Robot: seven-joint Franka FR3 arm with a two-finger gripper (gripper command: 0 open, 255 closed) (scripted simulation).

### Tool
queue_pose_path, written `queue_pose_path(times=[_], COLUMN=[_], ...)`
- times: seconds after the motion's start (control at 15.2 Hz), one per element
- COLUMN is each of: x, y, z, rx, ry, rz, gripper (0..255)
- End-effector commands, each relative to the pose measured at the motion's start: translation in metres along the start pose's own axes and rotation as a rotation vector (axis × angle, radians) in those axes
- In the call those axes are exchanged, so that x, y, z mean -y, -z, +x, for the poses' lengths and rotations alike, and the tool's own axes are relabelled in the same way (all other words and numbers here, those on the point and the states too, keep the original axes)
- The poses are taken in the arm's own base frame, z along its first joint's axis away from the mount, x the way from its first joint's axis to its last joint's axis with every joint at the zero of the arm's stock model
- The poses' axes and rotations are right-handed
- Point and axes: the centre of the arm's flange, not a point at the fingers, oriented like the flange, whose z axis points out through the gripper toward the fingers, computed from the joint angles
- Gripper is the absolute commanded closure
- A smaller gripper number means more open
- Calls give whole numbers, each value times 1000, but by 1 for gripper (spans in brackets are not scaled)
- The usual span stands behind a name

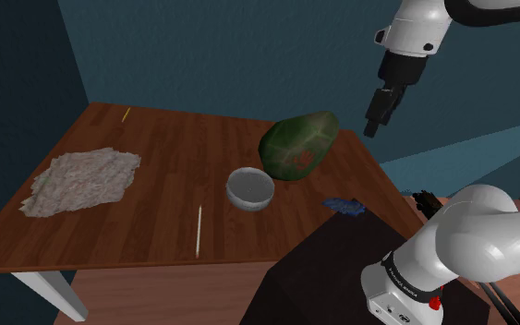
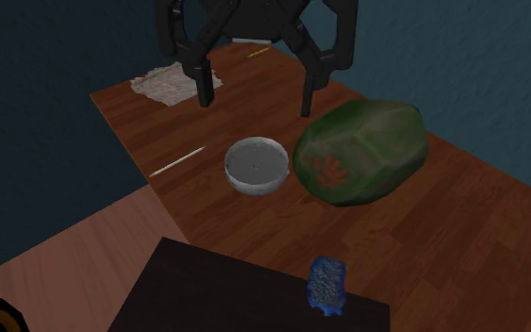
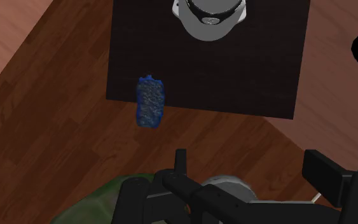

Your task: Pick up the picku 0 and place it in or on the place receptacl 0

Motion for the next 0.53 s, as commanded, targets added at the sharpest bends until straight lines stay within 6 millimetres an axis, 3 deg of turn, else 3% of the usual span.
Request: queue_pose_path(times=[0.0,0.46], x=[0,-25], y=[0,-87], z=[0,16], rx=[0,32], ry=[0,-19], rz=[0,-25], gripper=[0,0])
